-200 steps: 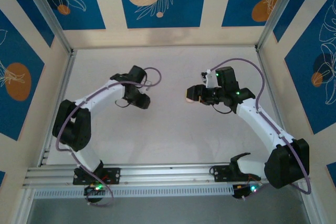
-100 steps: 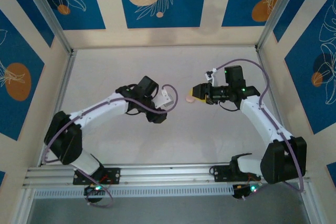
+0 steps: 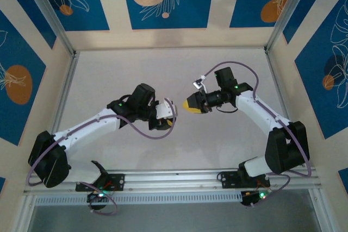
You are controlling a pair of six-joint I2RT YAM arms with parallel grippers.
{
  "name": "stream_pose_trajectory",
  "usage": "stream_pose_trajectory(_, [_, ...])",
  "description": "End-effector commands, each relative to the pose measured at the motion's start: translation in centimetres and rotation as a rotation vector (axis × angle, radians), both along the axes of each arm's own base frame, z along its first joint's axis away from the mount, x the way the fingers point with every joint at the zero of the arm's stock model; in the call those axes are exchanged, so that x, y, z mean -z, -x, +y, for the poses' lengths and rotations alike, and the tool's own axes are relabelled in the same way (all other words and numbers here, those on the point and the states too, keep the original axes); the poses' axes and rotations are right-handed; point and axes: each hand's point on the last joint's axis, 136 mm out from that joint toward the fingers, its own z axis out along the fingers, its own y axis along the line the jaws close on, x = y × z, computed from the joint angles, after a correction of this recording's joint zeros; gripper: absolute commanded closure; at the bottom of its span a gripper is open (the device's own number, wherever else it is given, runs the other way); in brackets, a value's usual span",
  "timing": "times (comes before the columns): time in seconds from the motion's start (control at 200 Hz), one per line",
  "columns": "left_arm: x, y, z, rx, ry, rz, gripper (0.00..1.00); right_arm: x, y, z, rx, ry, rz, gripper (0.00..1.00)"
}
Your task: Insert wireless bluetooth earbuds into charging case
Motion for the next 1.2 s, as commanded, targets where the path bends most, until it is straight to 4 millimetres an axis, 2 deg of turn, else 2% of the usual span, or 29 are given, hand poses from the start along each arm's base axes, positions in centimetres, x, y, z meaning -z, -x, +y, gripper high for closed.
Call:
stream_pose_trajectory(0.0, [-0.6,0.6,-1.0,0.063,0.016,-0.027,0.67,-0.8,1.9,1.2,-0.093,-0.037,0.028,0.49])
stream_pose_trajectory(0.34, [-0.9,0.6,-1.2,0.053,0.021,-0.03,0.67,1.2,2.2,2.2,-0.111,0.038,0.061,0.52])
stream_pose_trajectory(0.64, [-1.5,0.3,-1.3,0.041,0.019,-0.045,0.67,2.2,2.3,3.4,-0.147,0.074,0.079,0.56])
stream_pose_trajectory(0.965, [-2.2,0.2,-1.7,0.04,0.031,-0.059,0.67,3.3,2.4,3.7,-0.155,0.105,0.094,0.6])
stream_pose_trajectory(1.015, [-2.3,0.1,-1.7,0.038,0.031,-0.06,0.66,3.2,2.4,3.7,-0.156,0.103,0.094,0.64])
stream_pose_trajectory(1.1, [-2.4,0.0,-1.7,0.031,0.028,-0.065,0.66,2.8,2.4,3.7,-0.159,0.09,0.086,0.77])
stream_pose_trajectory(1.195, [-2.3,-0.2,-1.6,0.011,0.027,-0.063,0.58,2.3,2.4,3.6,-0.153,0.08,0.052,0.83])
